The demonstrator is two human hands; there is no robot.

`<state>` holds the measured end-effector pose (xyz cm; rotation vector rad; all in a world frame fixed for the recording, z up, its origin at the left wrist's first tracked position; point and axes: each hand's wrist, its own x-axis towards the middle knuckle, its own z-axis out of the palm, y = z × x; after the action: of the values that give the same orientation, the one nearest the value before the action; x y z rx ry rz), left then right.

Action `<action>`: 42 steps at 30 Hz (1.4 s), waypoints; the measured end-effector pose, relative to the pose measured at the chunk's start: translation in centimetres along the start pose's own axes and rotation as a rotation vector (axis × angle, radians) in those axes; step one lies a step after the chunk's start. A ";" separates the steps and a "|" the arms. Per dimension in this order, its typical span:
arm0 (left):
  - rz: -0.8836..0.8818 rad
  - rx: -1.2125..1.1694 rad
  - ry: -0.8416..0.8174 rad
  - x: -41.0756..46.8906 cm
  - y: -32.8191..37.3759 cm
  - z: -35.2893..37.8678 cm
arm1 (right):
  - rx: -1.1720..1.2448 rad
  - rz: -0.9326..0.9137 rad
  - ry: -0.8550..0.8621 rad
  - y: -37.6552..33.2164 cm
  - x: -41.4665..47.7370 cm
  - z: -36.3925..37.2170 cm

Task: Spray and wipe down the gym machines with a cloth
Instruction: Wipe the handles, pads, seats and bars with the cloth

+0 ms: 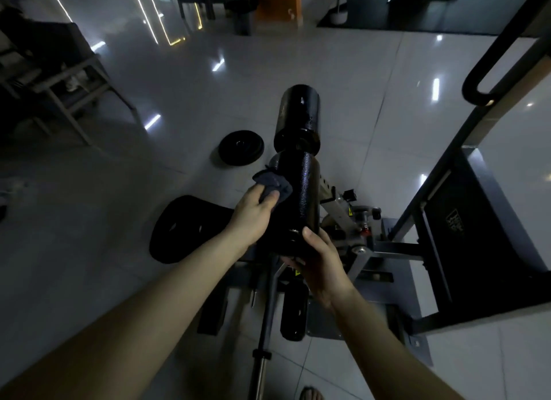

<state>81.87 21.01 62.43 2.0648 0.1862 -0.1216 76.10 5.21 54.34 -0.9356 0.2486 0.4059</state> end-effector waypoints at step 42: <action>0.943 0.438 -0.427 17.3 1.3 -0.4 | -0.261 -0.107 0.623 1.4 -2.6 5.7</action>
<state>99.11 22.13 60.85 2.2802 -1.1500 -0.0142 73.31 10.00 57.61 -1.3134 0.7217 0.0349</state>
